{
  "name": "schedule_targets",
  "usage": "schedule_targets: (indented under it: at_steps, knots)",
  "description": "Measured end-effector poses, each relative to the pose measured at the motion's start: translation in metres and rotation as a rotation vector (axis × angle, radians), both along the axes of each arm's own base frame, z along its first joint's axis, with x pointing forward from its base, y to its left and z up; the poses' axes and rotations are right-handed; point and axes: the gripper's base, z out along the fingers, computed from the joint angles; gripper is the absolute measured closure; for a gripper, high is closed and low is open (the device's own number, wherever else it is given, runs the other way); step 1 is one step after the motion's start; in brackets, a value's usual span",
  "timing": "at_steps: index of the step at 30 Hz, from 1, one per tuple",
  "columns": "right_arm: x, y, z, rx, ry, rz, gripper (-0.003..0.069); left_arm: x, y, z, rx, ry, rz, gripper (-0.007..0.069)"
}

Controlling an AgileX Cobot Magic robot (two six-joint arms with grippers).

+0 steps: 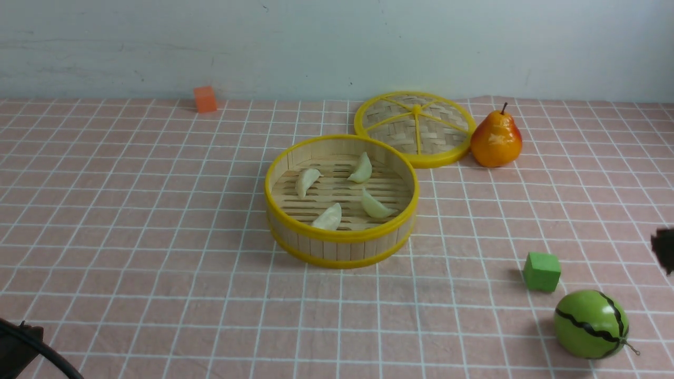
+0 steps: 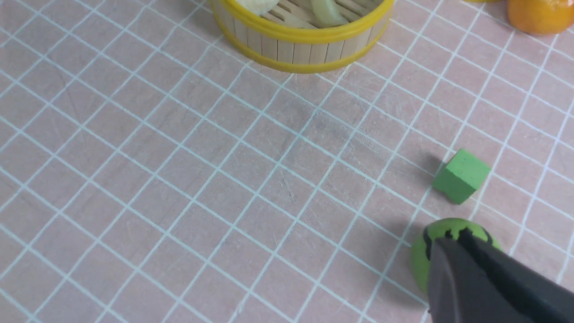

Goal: Put the dumplings into the steamer on the table with the pink tablecloth.

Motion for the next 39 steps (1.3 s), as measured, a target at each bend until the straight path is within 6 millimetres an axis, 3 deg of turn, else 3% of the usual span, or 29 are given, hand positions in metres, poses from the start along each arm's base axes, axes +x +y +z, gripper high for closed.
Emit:
schedule_targets:
  at_steps: [8,11,13,20,24,26,32,39]
  knots:
    - [-0.028,-0.013,-0.095,0.177,-0.195,-0.051,0.0673,0.000,0.000,0.000,0.000,0.000,0.000,0.0588]
    - [-0.032,-0.015,-0.114,0.202,-0.174,-0.065,0.0673,0.000,0.000,0.000,0.000,0.000,0.000,0.0587]
    - [-0.036,-0.016,-0.137,0.215,-0.107,-0.081,0.0671,0.000,0.000,0.000,0.000,0.000,0.000,0.0586]
    - [-0.045,-0.019,-0.176,0.171,0.012,-0.093,0.0666,0.000,0.000,0.000,0.000,0.000,0.000,0.0586]
    - [-0.054,-0.027,-0.201,0.129,-0.038,-0.093,0.0664,0.000,0.000,0.000,0.000,0.000,0.000,0.0586]
    - [-0.059,-0.031,-0.205,0.146,-0.073,-0.113,0.0662,0.000,0.000,0.000,0.001,0.002,0.001,0.0586]
    - [-0.066,-0.044,-0.192,0.190,-0.307,-0.227,0.0661,0.000,0.001,-0.001,0.006,0.012,0.005,0.0578]
    - [-0.071,-0.053,-0.191,0.153,-0.361,-0.343,0.0661,-0.001,0.001,-0.001,0.007,0.013,0.006,0.0569]
